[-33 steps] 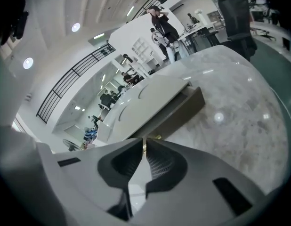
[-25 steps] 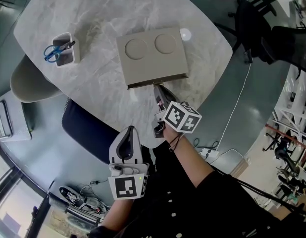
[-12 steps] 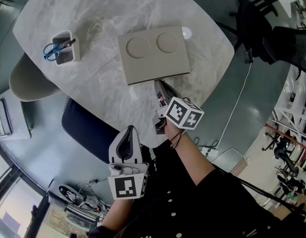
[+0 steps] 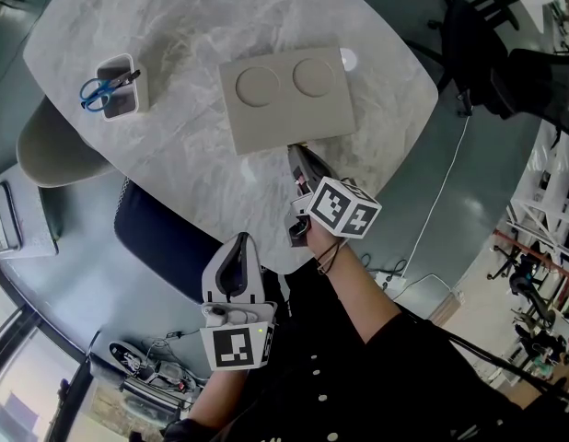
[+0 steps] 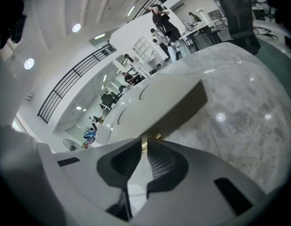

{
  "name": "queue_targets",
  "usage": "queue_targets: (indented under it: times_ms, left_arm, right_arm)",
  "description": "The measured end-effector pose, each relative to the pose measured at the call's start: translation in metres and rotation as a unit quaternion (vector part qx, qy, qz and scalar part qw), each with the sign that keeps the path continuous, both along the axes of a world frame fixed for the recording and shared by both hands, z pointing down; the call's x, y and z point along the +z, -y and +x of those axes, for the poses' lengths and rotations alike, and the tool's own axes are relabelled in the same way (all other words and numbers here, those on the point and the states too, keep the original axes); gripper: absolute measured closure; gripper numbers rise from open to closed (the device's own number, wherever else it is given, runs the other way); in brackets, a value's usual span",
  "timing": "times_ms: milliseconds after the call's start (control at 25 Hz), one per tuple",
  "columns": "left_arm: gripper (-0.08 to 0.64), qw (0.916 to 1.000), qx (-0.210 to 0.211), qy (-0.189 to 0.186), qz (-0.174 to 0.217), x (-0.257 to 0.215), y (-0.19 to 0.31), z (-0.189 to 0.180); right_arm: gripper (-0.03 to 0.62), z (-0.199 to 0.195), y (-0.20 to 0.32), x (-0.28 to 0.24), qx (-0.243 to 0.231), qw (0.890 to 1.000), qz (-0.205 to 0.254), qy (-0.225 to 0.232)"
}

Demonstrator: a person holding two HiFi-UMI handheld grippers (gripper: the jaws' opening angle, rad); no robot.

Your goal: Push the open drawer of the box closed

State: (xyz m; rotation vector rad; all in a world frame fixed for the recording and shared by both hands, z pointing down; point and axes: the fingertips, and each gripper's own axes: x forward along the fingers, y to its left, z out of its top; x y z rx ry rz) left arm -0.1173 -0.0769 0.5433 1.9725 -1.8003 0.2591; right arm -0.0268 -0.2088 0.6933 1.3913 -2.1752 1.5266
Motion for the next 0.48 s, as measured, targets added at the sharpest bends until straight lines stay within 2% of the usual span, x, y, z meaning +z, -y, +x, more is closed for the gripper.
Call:
queue_targets:
  times_ms: [480]
  left_arm:
    - [0.543,1.0000,0.000,0.002,0.002,-0.0019,-0.0054,0.0027]
  right_arm:
    - [0.554,-0.0001,-0.0005,-0.0006,-0.006,1.000,0.012,0.013]
